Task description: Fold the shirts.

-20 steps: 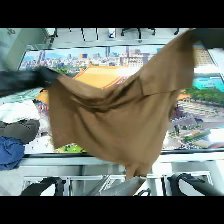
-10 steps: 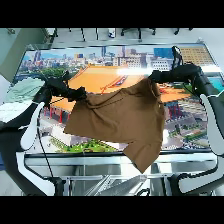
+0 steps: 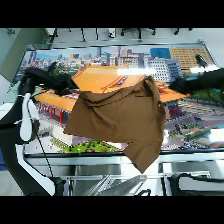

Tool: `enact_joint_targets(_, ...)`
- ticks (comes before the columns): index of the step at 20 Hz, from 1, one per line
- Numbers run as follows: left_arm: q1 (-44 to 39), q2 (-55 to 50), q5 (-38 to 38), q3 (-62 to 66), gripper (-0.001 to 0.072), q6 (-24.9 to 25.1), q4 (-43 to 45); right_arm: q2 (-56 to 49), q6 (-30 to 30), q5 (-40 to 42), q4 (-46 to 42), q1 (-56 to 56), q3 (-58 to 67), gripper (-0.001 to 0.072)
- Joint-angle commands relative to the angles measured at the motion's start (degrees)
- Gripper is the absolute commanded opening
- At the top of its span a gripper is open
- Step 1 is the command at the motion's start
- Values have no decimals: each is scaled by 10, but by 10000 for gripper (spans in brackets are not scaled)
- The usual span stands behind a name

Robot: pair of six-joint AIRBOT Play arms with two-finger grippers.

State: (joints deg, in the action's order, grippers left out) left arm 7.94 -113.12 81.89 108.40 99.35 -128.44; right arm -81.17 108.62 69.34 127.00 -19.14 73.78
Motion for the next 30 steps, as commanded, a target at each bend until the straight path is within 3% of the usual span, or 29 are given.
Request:
enact_joint_targets(1,66,18,144,-47,695,3,0,139,-11,47,-23,-75,-212,328)
enact_joint_targets(5,90,82,79,-244,695,73,0,228,-11,22,-23,-86,-425,330)
enact_joint_targets(7,107,95,53,-288,695,79,22,229,-11,23,-23,-86,-471,331)
enact_joint_targets(8,114,98,50,-301,696,78,40,230,-10,22,-23,-86,-485,337)
enact_joint_targets(9,120,97,50,-313,695,78,47,229,-11,22,-23,-86,-493,436)
enact_joint_targets(10,123,95,50,-324,696,78,42,229,-10,22,-20,-86,-495,466)
enact_joint_targets(18,51,92,32,-395,672,103,40,229,-10,-4,-2,-86,-495,466)
enact_joint_targets(19,43,92,32,-400,408,106,43,229,-10,-16,-2,-86,-495,466)
enact_joint_targets(20,38,93,33,-399,6,116,46,225,-10,-26,-1,-86,-495,466)
enact_joint_targets(27,36,107,37,-335,17,116,43,131,63,-59,89,-71,-495,463)
enact_joint_targets(29,30,102,43,-325,16,116,40,95,72,-66,92,-39,-495,300)
enact_joint_targets(30,25,94,52,-318,17,116,40,81,71,-70,98,-22,-495,298)
